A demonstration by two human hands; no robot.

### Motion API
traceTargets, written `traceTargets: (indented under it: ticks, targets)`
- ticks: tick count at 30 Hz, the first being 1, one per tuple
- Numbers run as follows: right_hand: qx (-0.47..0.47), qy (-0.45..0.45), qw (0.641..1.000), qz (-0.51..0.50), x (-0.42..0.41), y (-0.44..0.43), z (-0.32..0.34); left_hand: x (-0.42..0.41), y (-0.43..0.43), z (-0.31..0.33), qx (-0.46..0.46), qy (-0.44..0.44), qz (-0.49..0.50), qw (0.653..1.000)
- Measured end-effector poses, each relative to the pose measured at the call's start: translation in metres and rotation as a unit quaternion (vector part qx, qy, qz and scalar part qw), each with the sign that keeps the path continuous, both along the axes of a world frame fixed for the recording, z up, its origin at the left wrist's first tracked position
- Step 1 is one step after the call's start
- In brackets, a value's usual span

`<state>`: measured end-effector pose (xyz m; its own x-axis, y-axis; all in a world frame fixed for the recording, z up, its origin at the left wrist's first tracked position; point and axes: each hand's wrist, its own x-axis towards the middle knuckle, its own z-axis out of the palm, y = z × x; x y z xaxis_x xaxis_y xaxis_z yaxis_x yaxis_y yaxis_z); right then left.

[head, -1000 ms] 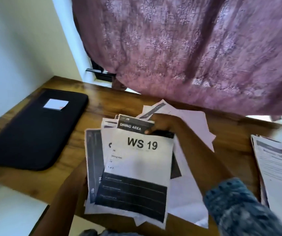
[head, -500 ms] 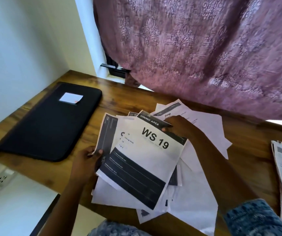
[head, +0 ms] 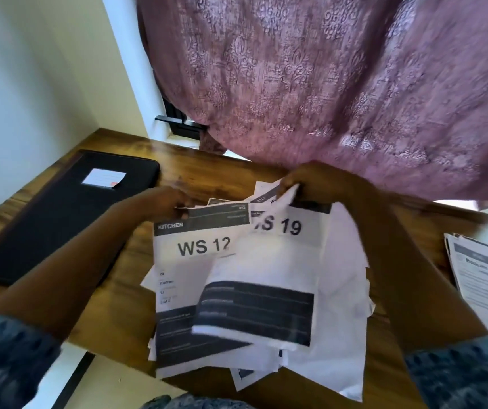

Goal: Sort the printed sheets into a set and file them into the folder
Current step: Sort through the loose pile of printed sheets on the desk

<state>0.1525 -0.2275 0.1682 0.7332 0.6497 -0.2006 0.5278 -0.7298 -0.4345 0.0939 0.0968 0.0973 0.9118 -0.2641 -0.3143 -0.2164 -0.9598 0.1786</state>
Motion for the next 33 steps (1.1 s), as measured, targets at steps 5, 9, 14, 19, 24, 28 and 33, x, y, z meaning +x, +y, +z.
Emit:
traceTargets:
  ticks: [5, 9, 14, 19, 24, 28, 33]
  targets:
    - [-0.071, -0.109, 0.989, 0.072, -0.008, 0.081, -0.055, 0.006, -0.039, -0.027, -0.203, -0.085, 0.067, 0.973]
    - [-0.106, -0.208, 0.971, -0.05, -0.02, 0.104, -0.109, -0.007, -0.016, -0.059, -0.248, -0.129, 0.275, 0.92]
    - [0.076, -0.135, 0.935, -0.319, -0.088, 0.056, -0.144, -0.075, -0.022, -0.07, -0.359, -0.082, 0.478, 0.797]
    - [0.197, 0.135, 0.863, -0.446, -0.116, 0.014, -0.164, -0.106, -0.058, -0.091, -0.266, -0.046, 0.466, 0.842]
    - [0.319, 0.241, 0.795, -0.456, -0.108, 0.038, -0.149, -0.102, -0.064, -0.085, -0.309, -0.026, 0.503, 0.807]
    - [0.361, 0.237, 0.798, -0.42, -0.118, 0.056, -0.153, -0.107, -0.053, -0.082, -0.407, -0.005, 0.512, 0.756]
    - [0.309, 0.161, 0.88, -0.323, -0.138, 0.081, -0.159, -0.127, -0.027, -0.082, -0.449, 0.032, 0.523, 0.724]
